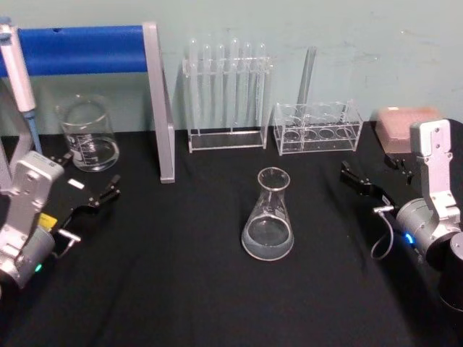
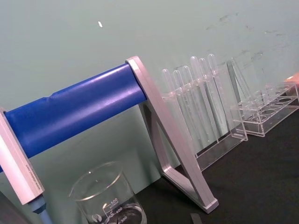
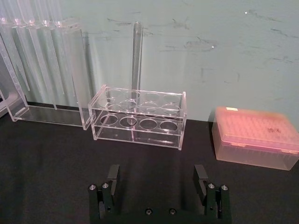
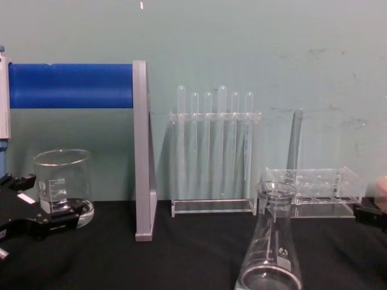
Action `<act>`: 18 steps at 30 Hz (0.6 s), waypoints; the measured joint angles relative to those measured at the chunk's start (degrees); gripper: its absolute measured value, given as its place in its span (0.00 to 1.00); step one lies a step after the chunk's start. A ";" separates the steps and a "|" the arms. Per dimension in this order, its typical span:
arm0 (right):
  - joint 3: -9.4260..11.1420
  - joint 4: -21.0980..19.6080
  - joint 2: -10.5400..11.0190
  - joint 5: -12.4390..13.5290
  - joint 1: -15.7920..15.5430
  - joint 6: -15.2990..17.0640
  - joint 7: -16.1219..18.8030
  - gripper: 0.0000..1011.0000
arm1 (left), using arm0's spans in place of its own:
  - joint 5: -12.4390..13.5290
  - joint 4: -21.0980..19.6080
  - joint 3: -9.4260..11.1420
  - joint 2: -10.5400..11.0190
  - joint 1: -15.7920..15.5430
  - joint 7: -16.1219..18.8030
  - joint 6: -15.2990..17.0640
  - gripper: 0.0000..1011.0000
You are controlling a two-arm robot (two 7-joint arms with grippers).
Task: Grasp the erlenmeyer flask with one hand, shake it three times, then place it back.
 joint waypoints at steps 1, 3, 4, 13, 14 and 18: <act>0.00 0.00 0.00 0.00 0.00 0.01 -0.01 0.99 | 0.00 0.00 0.00 0.00 0.00 0.00 0.00 0.99; 0.00 0.00 0.00 0.01 0.00 0.02 -0.02 0.99 | 0.00 0.00 0.00 0.00 0.00 0.00 0.00 0.99; 0.00 0.00 0.00 0.01 0.00 0.02 -0.02 0.99 | 0.00 0.00 0.00 0.00 0.00 0.00 0.00 0.99; 0.00 0.00 0.00 0.02 0.00 0.06 -0.07 0.99 | 0.00 0.00 0.00 0.00 0.00 0.00 0.00 0.99; 0.00 0.00 0.00 0.02 0.00 0.06 -0.08 0.99 | 0.00 0.00 0.00 0.00 0.00 0.00 0.00 0.99; 0.00 0.00 0.00 0.02 0.00 0.07 -0.09 0.99 | 0.00 0.00 0.00 0.00 0.00 0.00 0.00 0.99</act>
